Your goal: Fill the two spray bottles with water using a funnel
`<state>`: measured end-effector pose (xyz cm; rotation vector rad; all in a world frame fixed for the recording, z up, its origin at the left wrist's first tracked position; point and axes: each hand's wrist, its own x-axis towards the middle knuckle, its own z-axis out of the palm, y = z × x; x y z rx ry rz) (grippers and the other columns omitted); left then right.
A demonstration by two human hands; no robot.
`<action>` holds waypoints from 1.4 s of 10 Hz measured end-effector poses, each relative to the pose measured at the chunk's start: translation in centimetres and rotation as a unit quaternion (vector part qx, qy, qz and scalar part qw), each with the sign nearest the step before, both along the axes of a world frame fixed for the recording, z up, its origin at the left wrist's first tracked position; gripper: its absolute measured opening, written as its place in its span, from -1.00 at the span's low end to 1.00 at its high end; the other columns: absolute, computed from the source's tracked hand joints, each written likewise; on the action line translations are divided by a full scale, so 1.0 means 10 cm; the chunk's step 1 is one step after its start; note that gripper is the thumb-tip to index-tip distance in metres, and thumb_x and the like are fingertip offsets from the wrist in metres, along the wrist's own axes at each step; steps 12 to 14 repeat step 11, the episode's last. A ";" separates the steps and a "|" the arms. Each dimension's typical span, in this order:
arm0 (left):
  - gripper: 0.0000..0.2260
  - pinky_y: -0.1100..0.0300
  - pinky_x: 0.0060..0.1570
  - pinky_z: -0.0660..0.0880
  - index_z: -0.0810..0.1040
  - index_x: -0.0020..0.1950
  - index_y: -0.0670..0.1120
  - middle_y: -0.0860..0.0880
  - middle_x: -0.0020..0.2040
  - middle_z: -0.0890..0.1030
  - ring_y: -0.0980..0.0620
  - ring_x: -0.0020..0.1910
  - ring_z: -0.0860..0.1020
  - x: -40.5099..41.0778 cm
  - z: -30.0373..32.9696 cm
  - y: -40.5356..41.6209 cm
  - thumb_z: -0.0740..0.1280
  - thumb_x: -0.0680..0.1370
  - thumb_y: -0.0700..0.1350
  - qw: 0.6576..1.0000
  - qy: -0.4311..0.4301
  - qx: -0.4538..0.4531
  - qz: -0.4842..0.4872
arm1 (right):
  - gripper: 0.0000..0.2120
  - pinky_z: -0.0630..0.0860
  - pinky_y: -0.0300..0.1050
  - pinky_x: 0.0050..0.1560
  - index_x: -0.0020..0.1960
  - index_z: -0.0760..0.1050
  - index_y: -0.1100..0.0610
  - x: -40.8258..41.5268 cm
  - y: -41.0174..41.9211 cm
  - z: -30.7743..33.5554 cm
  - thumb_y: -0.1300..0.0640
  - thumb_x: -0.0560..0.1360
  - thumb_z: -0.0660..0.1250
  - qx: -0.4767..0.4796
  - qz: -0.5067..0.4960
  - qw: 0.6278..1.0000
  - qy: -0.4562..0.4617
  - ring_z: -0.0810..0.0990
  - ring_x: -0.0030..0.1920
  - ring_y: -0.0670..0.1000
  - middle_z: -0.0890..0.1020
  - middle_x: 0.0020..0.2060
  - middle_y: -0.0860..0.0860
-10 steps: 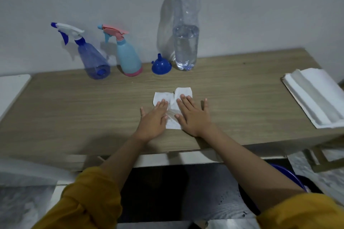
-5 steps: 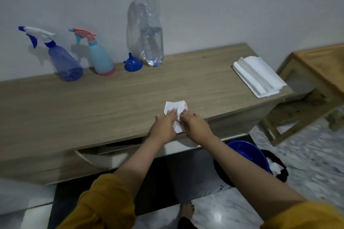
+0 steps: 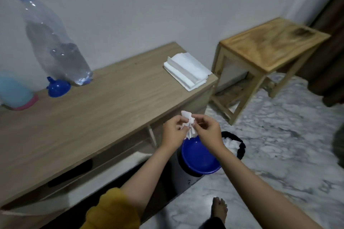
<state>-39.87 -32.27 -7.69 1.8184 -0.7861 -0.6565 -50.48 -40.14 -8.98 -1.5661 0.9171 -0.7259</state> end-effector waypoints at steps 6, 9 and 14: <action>-0.62 0.34 0.05 0.37 0.42 0.32 -0.28 -0.19 0.30 0.47 -0.10 0.26 0.45 -1.63 -1.87 -3.01 0.11 0.52 -0.42 0.939 0.113 0.269 -0.180 | -0.65 0.51 -0.15 0.02 0.32 0.46 0.17 -1.69 -2.38 -2.03 0.31 0.56 0.17 0.335 -0.152 0.918 0.147 0.56 -0.05 -0.02 0.58 0.11 0.04; -0.51 0.65 -0.48 0.24 0.02 0.53 -0.17 0.03 0.11 0.40 0.24 -0.24 0.29 -1.64 -2.43 -3.45 0.08 0.62 -0.26 0.917 0.105 0.339 -0.181 | -0.51 0.40 -0.15 0.11 0.39 0.32 0.21 -1.86 -2.71 -2.88 0.31 0.46 0.17 0.430 -0.160 0.867 0.196 0.43 0.25 0.10 0.36 0.40 0.10; -0.59 0.41 -0.40 0.32 0.19 0.47 -0.18 0.04 -0.04 0.50 0.12 -0.12 0.46 -1.65 -2.06 -3.07 0.10 0.62 -0.26 0.924 0.099 0.328 -0.172 | -0.56 0.39 -0.16 0.24 0.42 0.34 0.22 -1.91 -2.43 -2.62 0.32 0.54 0.18 0.379 -0.245 0.878 0.159 0.44 0.34 0.06 0.44 0.37 0.12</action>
